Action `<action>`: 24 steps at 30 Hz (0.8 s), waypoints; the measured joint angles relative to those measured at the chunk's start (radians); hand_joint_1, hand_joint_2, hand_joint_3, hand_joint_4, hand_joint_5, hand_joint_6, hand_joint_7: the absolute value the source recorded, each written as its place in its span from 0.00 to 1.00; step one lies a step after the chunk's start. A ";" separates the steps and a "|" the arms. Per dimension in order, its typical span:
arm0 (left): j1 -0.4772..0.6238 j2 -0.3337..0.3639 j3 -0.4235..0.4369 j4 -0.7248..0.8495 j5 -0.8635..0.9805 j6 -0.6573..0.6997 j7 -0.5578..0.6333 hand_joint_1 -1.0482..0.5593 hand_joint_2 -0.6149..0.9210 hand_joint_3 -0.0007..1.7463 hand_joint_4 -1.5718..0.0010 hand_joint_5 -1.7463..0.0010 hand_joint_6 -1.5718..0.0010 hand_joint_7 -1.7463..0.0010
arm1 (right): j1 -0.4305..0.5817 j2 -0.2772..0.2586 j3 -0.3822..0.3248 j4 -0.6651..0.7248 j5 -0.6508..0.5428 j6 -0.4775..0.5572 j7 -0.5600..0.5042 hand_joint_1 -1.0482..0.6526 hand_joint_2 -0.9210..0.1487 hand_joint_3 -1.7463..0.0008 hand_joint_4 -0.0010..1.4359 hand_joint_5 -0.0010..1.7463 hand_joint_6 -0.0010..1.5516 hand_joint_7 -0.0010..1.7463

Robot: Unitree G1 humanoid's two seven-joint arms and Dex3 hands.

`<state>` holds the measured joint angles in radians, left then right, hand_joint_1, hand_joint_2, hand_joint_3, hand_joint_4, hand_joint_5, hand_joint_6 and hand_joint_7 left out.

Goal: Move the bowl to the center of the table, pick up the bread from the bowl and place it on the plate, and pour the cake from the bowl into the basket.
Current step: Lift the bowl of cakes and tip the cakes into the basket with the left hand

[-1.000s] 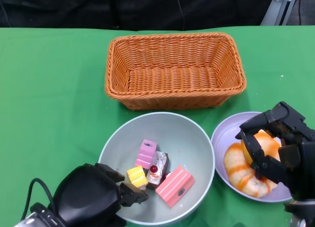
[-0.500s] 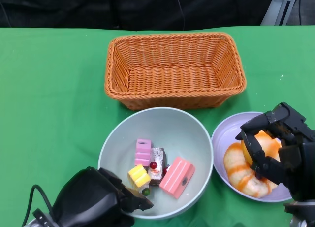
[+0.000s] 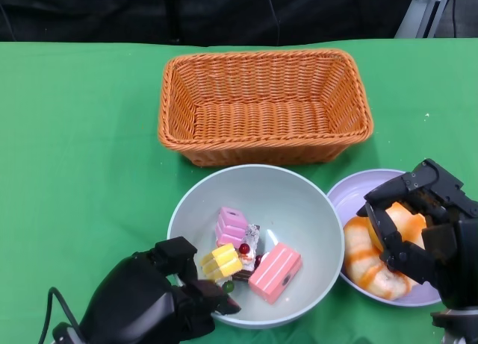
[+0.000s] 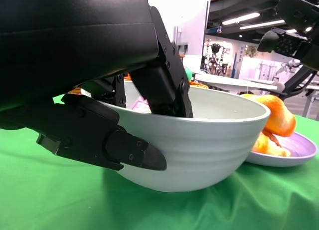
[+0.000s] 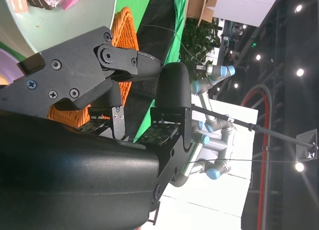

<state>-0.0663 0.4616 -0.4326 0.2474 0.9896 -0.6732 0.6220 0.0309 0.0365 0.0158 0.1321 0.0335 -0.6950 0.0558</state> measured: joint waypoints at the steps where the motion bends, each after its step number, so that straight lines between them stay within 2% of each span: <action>1: 0.000 -0.001 0.000 0.004 0.000 -0.001 0.004 0.60 1.00 0.16 0.67 0.00 0.68 0.10 | 0.000 0.000 0.000 0.000 0.001 0.000 0.000 0.56 0.21 0.62 0.45 0.83 0.40 0.72; 6: -0.001 -0.003 0.001 0.024 -0.002 -0.012 0.029 0.60 1.00 0.21 0.66 0.00 0.70 0.05 | 0.001 0.000 0.000 0.000 0.000 0.000 0.000 0.56 0.21 0.62 0.45 0.83 0.40 0.73; 11: -0.004 -0.007 0.001 0.061 -0.004 -0.050 0.071 0.60 1.00 0.27 0.66 0.00 0.71 0.05 | 0.001 0.000 0.000 0.000 0.001 0.000 0.002 0.57 0.21 0.61 0.45 0.83 0.40 0.73; 19: -0.008 -0.008 0.005 0.088 -0.012 -0.086 0.098 0.60 0.97 0.30 0.66 0.00 0.70 0.07 | 0.000 0.000 0.000 0.004 0.000 0.000 0.003 0.57 0.21 0.60 0.45 0.83 0.40 0.73; 24: -0.010 -0.011 0.010 0.096 -0.011 -0.114 0.155 0.61 0.91 0.40 0.66 0.00 0.70 0.06 | 0.000 0.000 -0.001 0.005 -0.002 -0.002 0.007 0.57 0.22 0.59 0.46 0.83 0.40 0.73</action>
<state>-0.0760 0.4511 -0.4224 0.3430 0.9781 -0.7875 0.7772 0.0312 0.0365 0.0150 0.1373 0.0319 -0.6965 0.0626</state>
